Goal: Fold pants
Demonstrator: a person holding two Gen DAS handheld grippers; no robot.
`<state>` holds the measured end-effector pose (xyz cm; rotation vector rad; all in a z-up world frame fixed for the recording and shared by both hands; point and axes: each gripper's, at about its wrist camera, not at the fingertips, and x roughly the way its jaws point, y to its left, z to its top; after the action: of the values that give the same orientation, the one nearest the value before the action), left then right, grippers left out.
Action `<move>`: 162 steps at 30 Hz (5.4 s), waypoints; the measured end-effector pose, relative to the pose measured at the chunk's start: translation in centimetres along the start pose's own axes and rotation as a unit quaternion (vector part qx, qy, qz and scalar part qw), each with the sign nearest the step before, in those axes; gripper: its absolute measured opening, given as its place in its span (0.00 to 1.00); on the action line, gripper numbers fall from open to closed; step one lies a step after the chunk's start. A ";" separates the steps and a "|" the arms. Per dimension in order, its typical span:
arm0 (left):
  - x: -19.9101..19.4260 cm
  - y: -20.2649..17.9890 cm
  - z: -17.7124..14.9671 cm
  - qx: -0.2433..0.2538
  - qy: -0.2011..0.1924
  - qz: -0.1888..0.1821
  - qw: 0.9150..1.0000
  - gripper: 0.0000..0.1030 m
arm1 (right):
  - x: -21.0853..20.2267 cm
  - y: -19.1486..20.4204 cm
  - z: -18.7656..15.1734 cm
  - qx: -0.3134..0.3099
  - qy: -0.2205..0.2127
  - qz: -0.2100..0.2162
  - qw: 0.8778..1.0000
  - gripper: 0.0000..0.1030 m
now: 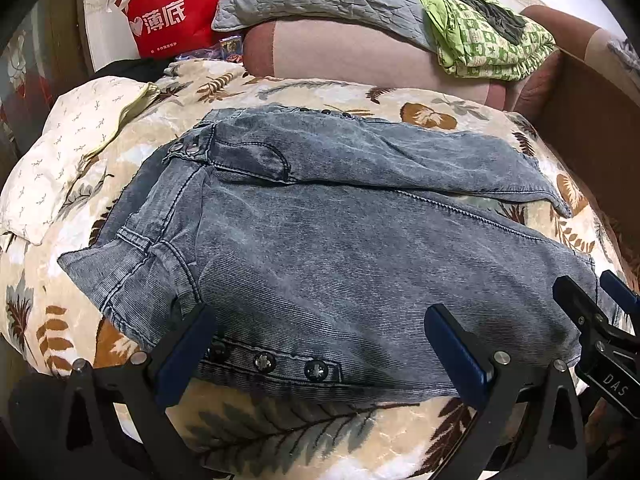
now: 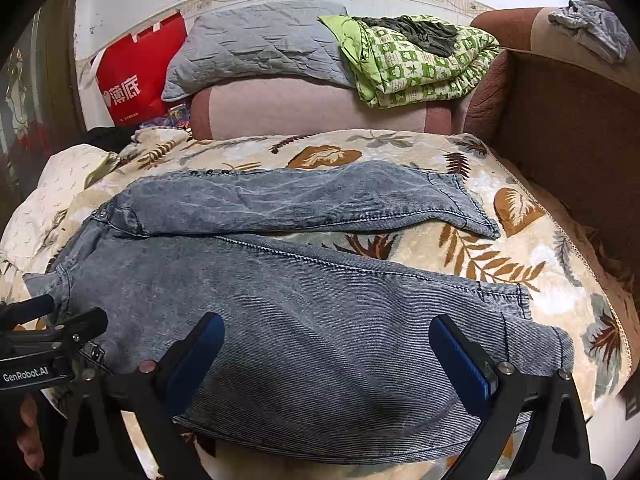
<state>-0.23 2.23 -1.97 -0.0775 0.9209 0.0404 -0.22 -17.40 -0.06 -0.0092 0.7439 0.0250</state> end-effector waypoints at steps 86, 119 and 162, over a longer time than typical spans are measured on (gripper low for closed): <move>5.4 10.6 1.8 -0.014 0.097 0.064 0.993 0.75 | 9.5 -22.7 4.1 0.212 0.204 0.003 0.956 0.68; 15.4 14.5 14.6 -0.073 0.096 0.046 0.992 0.81 | 19.0 -23.2 7.7 0.179 0.274 -0.010 0.945 0.25; 24.0 18.3 27.0 -0.159 0.091 -0.040 0.982 0.02 | 28.5 -24.5 17.3 0.193 0.208 0.041 0.958 0.19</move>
<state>34.45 22.80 -5.75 -0.4204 1.0877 0.1075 33.14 -41.02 -6.66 0.4011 1.1602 -0.0461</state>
